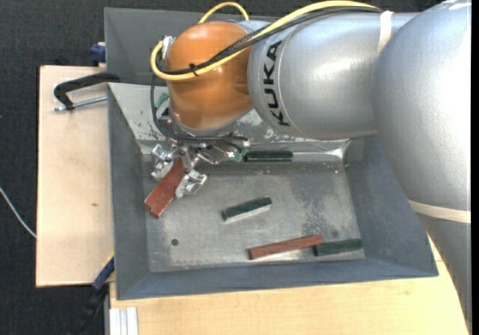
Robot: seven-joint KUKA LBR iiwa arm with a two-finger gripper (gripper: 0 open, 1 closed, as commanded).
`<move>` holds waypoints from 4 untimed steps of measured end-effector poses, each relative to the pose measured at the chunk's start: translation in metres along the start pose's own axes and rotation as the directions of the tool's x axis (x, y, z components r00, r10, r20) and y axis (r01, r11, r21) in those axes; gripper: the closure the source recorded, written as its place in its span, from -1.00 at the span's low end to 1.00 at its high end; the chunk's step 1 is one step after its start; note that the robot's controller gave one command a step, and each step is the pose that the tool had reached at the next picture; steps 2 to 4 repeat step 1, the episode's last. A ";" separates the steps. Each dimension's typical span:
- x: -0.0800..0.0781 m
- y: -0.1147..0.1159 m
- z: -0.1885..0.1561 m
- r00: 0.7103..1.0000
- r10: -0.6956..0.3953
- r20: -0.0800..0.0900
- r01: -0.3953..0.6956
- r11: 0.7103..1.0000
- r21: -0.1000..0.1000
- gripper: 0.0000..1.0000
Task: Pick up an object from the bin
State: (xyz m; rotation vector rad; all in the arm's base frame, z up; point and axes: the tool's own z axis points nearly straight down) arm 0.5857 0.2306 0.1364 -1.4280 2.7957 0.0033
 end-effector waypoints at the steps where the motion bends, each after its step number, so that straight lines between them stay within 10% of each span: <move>1: 0.000 0.000 -0.018 1.000 0.000 -0.001 0.000 1.000 -0.001 1.00; 4: 0.000 0.000 -0.018 1.000 0.000 -0.001 0.000 1.000 -0.001 1.00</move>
Offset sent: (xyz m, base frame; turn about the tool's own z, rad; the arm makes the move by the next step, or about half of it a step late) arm 0.0000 -0.0002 0.0253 0.0000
